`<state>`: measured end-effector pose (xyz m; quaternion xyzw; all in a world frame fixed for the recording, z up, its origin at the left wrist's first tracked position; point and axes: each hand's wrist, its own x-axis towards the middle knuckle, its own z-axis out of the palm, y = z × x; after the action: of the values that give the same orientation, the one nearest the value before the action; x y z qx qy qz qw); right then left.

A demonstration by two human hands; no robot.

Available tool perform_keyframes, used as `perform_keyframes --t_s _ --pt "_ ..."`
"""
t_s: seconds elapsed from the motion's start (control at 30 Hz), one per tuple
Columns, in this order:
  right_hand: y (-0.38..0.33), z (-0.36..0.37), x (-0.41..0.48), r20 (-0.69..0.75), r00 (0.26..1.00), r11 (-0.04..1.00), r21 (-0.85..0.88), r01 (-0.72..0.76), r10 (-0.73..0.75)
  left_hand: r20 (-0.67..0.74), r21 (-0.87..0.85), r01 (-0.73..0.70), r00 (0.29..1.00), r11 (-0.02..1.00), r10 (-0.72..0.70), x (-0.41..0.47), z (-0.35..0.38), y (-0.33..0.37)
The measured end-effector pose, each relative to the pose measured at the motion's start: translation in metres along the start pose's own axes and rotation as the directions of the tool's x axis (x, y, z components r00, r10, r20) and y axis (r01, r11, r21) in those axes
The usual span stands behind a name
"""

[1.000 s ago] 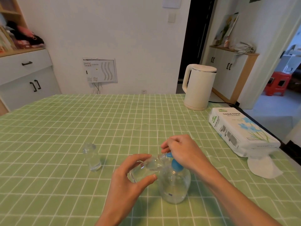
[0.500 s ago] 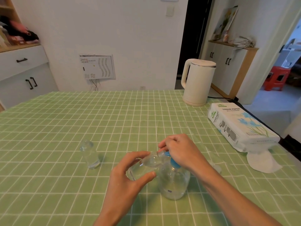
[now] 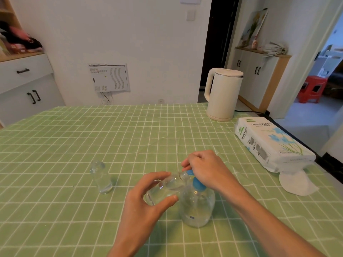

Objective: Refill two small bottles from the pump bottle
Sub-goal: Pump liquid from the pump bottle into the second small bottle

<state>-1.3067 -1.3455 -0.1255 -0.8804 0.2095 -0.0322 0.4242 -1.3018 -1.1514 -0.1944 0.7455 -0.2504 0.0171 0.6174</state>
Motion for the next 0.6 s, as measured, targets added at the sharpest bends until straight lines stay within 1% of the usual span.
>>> perform_keyframes --t_s 0.13,0.37,0.6 --pt "0.0021 0.0044 0.0 0.005 1.0 0.998 0.052 -0.019 0.019 -0.007 0.004 -0.009 1.0 1.0 0.009 0.0014 -0.0002 -0.0025" --pt "0.0027 0.0074 -0.0035 0.026 0.999 0.998 0.045 -0.04 0.039 0.0 0.039 -0.01 1.0 0.999 0.01 -0.0004 0.0018 -0.0078" --pt "-0.0004 -0.0005 -0.0018 -0.01 1.0 1.0 0.022 -0.002 0.002 -0.019 -0.024 -0.02 1.0 1.0 0.019 0.0003 0.0014 -0.001"
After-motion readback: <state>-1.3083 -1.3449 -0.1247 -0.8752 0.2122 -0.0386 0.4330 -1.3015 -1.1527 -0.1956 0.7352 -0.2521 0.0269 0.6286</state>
